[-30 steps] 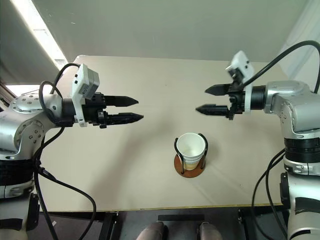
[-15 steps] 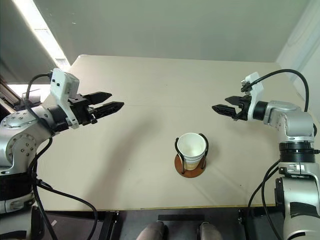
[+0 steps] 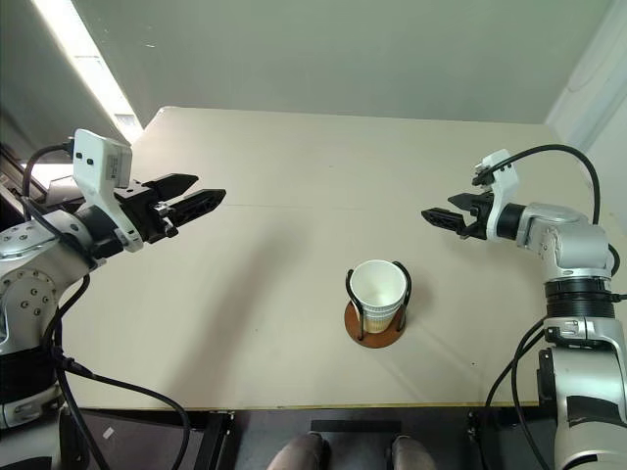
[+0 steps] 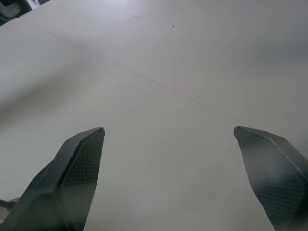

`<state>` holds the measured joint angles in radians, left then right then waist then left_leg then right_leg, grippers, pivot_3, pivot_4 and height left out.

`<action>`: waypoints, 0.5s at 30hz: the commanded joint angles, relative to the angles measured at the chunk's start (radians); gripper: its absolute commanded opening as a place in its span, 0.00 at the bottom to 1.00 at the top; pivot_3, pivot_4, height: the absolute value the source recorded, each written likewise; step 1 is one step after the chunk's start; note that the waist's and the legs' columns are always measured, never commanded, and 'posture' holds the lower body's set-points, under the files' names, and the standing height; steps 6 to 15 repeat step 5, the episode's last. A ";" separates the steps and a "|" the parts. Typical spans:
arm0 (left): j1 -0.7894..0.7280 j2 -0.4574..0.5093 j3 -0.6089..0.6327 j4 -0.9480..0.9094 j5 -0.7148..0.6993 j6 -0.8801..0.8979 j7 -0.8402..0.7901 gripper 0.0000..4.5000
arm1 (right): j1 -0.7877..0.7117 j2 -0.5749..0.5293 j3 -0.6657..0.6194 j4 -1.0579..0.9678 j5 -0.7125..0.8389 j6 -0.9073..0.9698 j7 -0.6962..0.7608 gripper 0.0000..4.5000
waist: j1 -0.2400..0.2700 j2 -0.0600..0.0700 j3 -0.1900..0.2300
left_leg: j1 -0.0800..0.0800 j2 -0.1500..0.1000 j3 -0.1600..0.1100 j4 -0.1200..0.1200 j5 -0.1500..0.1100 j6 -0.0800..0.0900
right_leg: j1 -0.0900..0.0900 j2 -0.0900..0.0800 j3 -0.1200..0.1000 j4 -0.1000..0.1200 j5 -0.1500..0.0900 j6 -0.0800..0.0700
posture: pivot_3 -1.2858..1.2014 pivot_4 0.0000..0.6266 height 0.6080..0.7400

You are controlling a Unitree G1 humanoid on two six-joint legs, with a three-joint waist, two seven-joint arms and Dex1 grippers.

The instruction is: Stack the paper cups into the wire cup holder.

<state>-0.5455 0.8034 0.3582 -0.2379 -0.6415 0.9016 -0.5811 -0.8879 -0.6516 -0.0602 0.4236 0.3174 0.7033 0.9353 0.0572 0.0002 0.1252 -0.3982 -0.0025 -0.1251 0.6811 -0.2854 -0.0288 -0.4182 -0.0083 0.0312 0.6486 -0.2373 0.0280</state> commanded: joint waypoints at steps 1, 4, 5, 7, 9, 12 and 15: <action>-0.017 0.008 0.015 -0.010 -0.005 -0.018 0.002 0.69 | -0.001 -0.005 -0.012 -0.015 -0.004 -0.028 -0.012 0.99 | 0.000 0.000 0.000 | 0.000 0.000 0.000 0.000 0.000 0.000 | 0.000 0.000 0.000 0.000 0.000 0.000 | 0.52 0.24 1.00; -0.019 0.008 0.015 -0.006 -0.005 -0.021 0.001 0.69 | 0.003 -0.006 -0.015 -0.024 -0.002 -0.026 -0.014 0.99 | 0.000 0.000 0.000 | 0.000 0.000 0.000 0.000 0.000 0.000 | 0.000 0.000 0.000 0.000 0.000 0.000 | 0.52 0.24 1.00; -0.020 0.008 0.013 -0.004 -0.005 -0.022 0.001 0.69 | 0.003 -0.007 -0.016 -0.024 -0.002 -0.027 -0.014 0.99 | 0.000 0.000 0.000 | 0.000 0.000 0.000 0.000 0.000 0.000 | 0.000 0.000 0.000 0.000 0.000 0.000 | 0.52 0.24 1.00; -0.020 0.008 0.013 -0.004 -0.005 -0.022 0.001 0.69 | 0.003 -0.007 -0.016 -0.024 -0.002 -0.027 -0.014 0.99 | 0.000 0.000 0.000 | 0.000 0.000 0.000 0.000 0.000 0.000 | 0.000 0.000 0.000 0.000 0.000 0.000 | 0.52 0.24 1.00; -0.020 0.008 0.013 -0.004 -0.005 -0.022 0.001 0.69 | 0.003 -0.007 -0.016 -0.024 -0.002 -0.027 -0.014 0.99 | 0.000 0.000 0.000 | 0.000 0.000 0.000 0.000 0.000 0.000 | 0.000 0.000 0.000 0.000 0.000 0.000 | 0.52 0.24 1.00; -0.020 0.008 0.013 -0.004 -0.005 -0.022 0.001 0.69 | 0.003 -0.007 -0.016 -0.024 -0.002 -0.027 -0.014 0.99 | 0.000 0.000 0.000 | 0.000 0.000 0.000 0.000 0.000 0.000 | 0.000 0.000 0.000 0.000 0.000 0.000 | 0.52 0.24 1.00; -0.020 0.008 0.013 -0.004 -0.005 -0.022 0.001 0.69 | 0.003 -0.007 -0.016 -0.024 -0.002 -0.027 -0.014 0.99 | 0.000 0.000 0.000 | 0.000 0.000 0.000 0.000 0.000 0.000 | 0.000 0.000 0.000 0.000 0.000 0.000 | 0.52 0.24 1.00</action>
